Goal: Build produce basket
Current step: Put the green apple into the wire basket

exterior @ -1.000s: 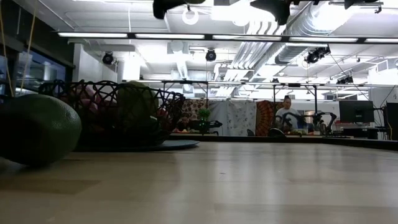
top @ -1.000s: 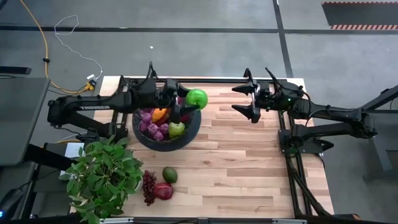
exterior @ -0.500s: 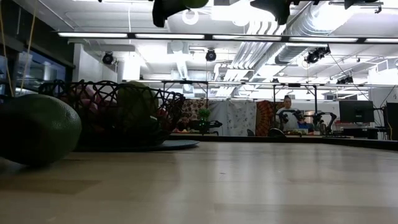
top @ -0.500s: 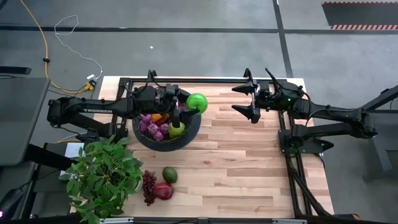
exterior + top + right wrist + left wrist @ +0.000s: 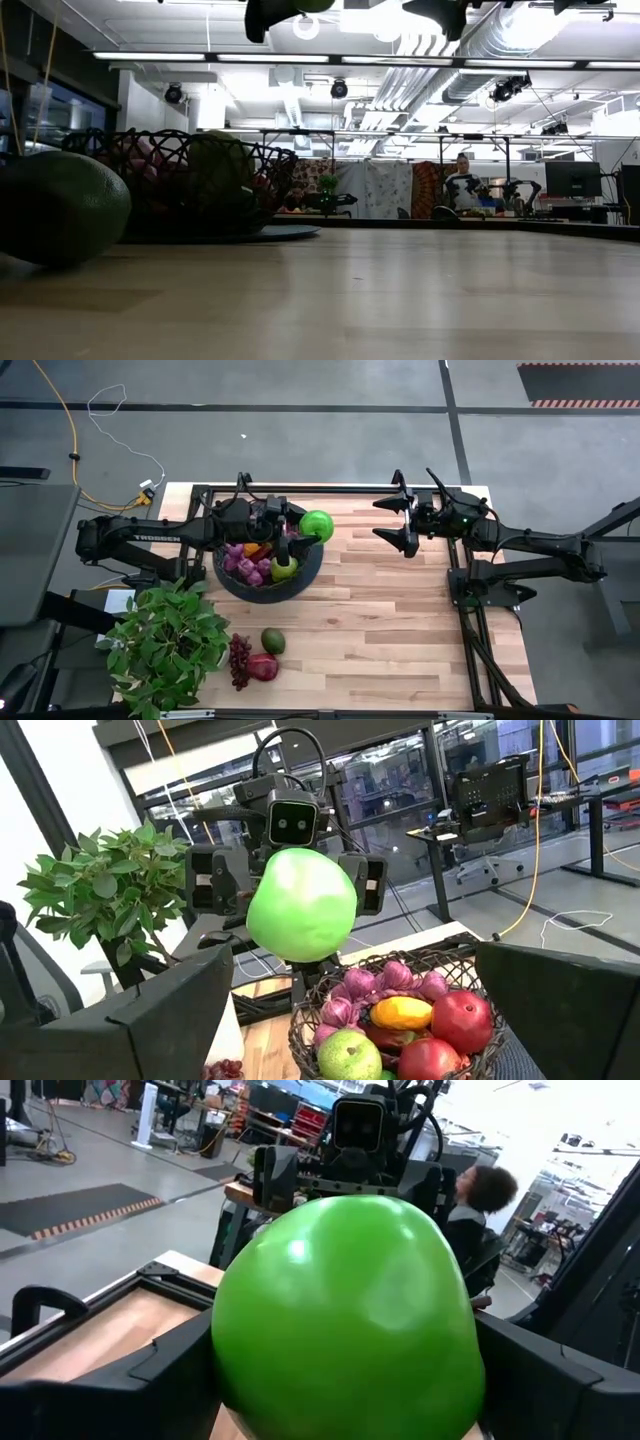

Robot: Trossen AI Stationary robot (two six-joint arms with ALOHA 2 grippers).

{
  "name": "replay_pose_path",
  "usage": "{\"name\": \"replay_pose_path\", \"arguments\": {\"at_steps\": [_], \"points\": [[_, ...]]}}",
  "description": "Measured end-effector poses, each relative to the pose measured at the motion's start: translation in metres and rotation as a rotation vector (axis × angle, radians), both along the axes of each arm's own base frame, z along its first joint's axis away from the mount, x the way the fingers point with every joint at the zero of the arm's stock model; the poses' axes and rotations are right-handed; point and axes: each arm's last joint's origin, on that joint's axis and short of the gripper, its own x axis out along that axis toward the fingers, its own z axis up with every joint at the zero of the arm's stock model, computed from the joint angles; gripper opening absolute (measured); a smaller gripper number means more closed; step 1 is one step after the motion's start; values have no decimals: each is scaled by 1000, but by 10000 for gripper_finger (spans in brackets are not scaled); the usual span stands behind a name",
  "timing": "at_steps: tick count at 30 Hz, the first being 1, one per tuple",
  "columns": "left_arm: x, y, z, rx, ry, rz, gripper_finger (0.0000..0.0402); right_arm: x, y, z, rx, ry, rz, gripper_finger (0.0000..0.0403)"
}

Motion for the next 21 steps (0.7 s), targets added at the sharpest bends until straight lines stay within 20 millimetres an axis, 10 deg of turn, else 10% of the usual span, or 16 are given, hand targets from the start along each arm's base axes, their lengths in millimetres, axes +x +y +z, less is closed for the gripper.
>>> {"name": "replay_pose_path", "arguments": {"at_steps": [11, 21], "points": [[-23, 31, 7, -107, 460, 240, 331, 0, 0, -2, 11, 22, -7, 397], [-63, 36, -49, -330, 968, 450, 331, 0, -1, -3, 31, 28, -13, 397]]}}
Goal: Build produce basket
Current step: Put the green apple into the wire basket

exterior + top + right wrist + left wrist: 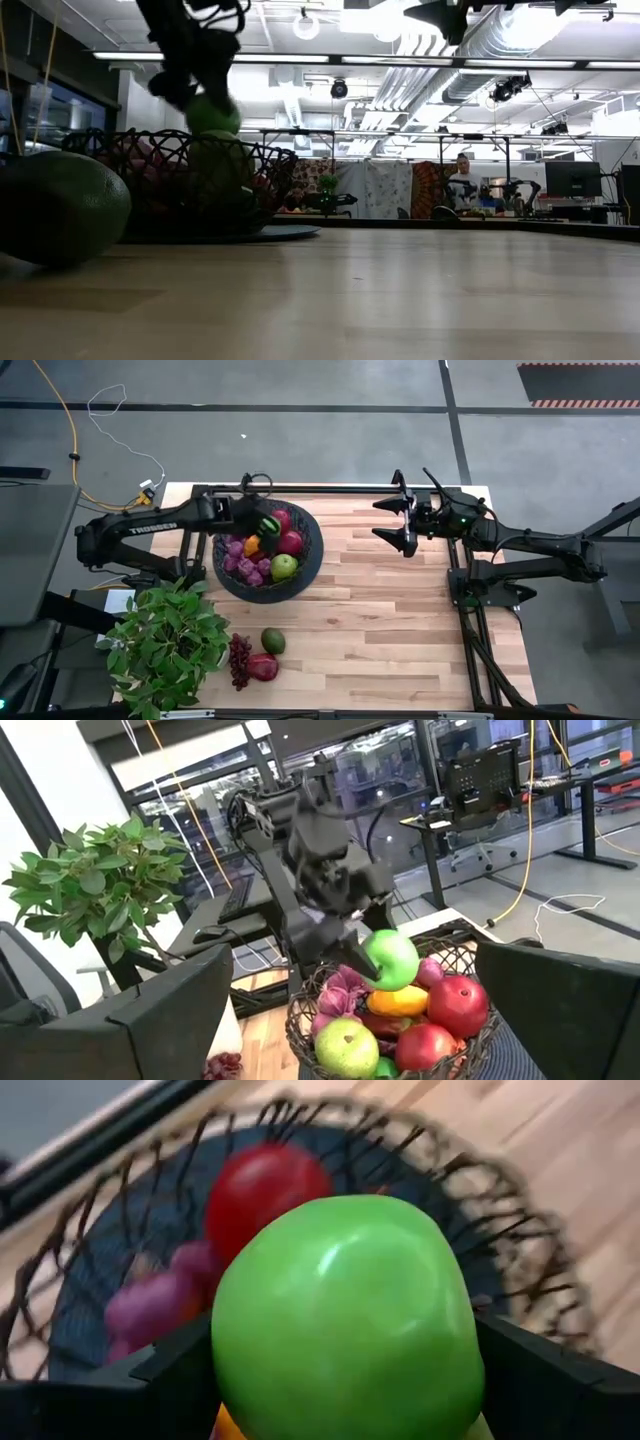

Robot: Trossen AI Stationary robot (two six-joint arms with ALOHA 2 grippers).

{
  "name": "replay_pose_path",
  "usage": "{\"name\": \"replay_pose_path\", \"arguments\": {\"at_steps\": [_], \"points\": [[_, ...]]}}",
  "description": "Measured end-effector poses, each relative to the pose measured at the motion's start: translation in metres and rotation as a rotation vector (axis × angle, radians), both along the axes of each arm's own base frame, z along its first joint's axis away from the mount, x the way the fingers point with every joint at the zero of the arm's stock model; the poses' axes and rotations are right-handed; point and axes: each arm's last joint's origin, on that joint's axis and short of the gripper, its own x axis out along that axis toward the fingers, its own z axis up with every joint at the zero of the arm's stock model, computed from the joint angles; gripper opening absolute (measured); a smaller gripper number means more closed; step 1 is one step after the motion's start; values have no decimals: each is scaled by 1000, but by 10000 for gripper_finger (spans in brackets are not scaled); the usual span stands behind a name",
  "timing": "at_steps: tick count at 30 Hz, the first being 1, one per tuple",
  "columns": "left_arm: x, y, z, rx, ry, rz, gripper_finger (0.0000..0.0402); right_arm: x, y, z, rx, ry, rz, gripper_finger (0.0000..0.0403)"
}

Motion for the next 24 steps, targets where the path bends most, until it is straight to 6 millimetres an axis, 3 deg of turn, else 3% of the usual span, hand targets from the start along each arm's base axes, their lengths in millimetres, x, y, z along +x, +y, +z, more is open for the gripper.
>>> {"name": "replay_pose_path", "arguments": {"at_steps": [9, 24], "points": [[1, -1, -34, -94, -9, -16, 332, 4, -1, -4, 16, 24, -15, 397], [4, 1, -39, -55, 33, -73, 332, 7, -2, -7, 62, 35, -16, 397]]}}
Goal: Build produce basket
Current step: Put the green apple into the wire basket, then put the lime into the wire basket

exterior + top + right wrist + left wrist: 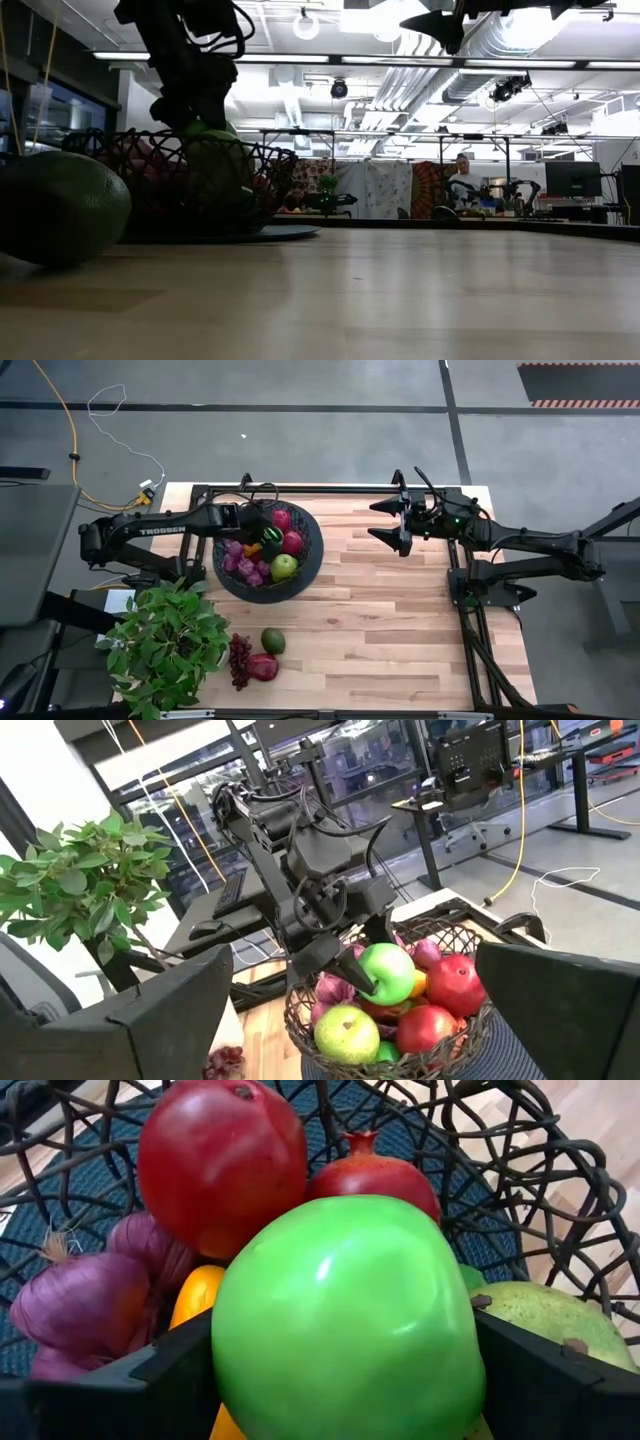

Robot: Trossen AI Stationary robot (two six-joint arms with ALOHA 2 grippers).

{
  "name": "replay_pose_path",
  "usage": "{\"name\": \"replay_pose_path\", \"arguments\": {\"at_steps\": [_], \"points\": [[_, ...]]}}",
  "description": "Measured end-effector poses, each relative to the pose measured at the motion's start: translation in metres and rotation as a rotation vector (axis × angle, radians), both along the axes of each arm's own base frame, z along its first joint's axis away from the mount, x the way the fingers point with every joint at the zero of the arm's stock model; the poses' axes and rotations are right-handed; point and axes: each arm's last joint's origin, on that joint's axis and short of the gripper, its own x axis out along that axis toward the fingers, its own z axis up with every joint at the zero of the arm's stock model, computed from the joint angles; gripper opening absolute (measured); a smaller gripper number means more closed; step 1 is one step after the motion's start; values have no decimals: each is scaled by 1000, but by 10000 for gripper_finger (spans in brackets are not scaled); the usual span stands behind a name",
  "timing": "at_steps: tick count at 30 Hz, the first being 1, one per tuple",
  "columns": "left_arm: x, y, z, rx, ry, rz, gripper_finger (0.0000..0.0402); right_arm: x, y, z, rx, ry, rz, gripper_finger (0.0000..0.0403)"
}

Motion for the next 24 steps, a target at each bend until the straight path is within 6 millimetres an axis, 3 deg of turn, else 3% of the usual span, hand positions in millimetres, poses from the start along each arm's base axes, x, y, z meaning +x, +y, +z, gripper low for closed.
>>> {"name": "replay_pose_path", "arguments": {"at_steps": [9, 16, 24], "points": [[0, 1, 0, 36, 14, -2, 335, 0, 0, 0, -1, 0, 0, 397], [0, 1, 0, 26, 13, 0, 391, 0, 0, 0, -1, 0, 0, 397], [0, 1, 3, 18, 9, -4, 398, 0, 0, 0, -5, 1, 0, 397]]}}
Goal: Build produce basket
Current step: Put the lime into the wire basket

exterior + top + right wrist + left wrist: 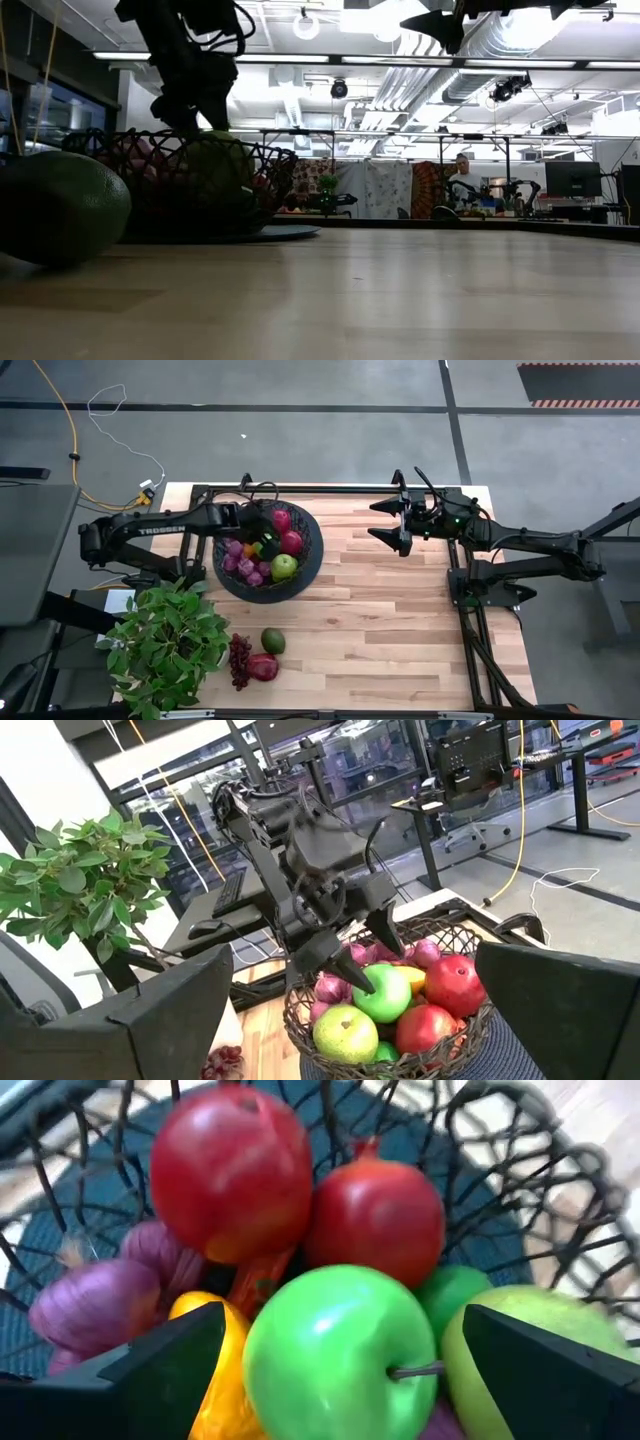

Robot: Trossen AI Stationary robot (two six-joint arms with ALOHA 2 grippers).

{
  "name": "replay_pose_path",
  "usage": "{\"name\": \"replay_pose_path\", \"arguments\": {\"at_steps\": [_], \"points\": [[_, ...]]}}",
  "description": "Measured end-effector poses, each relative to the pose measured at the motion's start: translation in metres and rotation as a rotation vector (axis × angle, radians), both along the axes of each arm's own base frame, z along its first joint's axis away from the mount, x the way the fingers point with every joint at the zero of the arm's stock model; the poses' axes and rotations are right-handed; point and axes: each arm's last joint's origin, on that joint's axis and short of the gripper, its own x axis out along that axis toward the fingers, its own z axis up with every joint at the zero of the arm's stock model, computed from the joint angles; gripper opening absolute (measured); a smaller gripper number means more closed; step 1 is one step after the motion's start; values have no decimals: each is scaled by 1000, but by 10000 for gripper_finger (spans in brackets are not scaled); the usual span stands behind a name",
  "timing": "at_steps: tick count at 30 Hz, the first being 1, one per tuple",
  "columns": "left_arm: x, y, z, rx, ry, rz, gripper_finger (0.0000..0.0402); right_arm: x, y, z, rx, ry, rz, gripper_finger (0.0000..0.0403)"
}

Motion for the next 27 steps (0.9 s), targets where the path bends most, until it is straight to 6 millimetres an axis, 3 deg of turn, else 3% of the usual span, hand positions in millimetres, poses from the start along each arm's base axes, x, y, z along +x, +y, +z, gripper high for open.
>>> {"name": "replay_pose_path", "arguments": {"at_steps": [5, 10, 14, 17, 21, 27], "points": [[5, 3, 41, 46, -114, -44, 399, 0, 0, 0, -1, 0, 0, 397], [5, 4, 108, 156, -310, -85, 399, 0, -1, 0, -3, 0, -22, 397], [-1, -5, 154, 293, -445, -166, 399, 0, -1, 0, -3, 0, -24, 397], [-6, -15, 175, 404, -574, -229, 400, 0, -1, 1, -4, -5, -20, 397], [-4, -28, 175, 505, -726, -322, 400, 0, 0, 2, -26, -18, -7, 397], [2, -36, 123, 449, -887, -296, 399, 0, 0, 2, -90, -14, 4, 397]]}}
